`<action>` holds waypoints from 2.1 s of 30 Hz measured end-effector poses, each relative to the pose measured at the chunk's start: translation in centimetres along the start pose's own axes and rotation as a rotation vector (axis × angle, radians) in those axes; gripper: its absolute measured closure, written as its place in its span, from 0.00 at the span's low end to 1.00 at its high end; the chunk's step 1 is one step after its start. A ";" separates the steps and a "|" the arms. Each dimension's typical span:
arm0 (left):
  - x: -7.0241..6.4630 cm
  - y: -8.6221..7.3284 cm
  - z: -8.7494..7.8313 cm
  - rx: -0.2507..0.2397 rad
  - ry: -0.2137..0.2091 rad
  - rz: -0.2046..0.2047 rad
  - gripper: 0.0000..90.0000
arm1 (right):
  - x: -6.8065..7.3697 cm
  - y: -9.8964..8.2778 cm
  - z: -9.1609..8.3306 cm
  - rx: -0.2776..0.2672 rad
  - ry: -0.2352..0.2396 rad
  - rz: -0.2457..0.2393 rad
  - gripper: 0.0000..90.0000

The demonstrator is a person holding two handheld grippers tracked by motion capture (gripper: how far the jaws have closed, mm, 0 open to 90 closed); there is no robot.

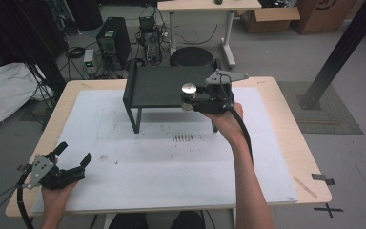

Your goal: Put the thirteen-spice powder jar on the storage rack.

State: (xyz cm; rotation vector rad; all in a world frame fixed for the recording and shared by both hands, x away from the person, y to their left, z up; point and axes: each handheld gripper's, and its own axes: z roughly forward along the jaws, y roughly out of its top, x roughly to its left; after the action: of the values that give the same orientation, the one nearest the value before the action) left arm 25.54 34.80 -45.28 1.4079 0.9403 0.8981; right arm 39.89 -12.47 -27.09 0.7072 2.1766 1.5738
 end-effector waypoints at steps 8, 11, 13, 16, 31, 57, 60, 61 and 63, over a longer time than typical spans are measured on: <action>0.0 0.0 0.0 -0.002 0.000 -0.003 0.02 | -0.8 0.7 1.2 -0.001 0.005 0.005 0.55; 0.0 0.0 0.0 0.000 0.000 0.000 0.02 | -1.4 1.0 2.0 0.001 0.002 0.018 0.55; 0.0 0.0 0.0 0.001 0.000 0.000 0.02 | -1.6 1.1 2.5 0.005 -0.001 0.018 0.55; 0.0 0.0 0.0 0.000 0.000 0.001 0.02 | -1.8 1.2 3.1 0.012 -0.005 0.014 0.55; 0.0 0.0 0.0 0.002 0.000 0.002 0.02 | -3.3 0.4 5.4 0.018 -0.015 0.043 0.55; 0.0 0.0 0.0 0.003 0.000 0.003 0.02 | -3.8 -0.2 6.4 0.048 -0.047 0.026 0.55; 0.0 0.0 0.0 0.003 0.000 0.003 0.02 | -3.8 -0.3 6.5 0.049 -0.049 0.027 0.55; 0.0 0.0 0.0 0.004 0.000 0.003 0.02 | -3.8 -0.3 6.5 0.048 -0.050 0.026 0.55; 0.0 0.0 0.0 0.003 0.000 0.003 0.02 | -3.7 -0.3 6.5 0.049 -0.051 0.023 0.54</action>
State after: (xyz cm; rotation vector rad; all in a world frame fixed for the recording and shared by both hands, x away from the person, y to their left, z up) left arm 25.51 34.80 -45.27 1.4127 0.9399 0.8996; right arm 46.49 -9.73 -29.38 0.7819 2.1836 1.5016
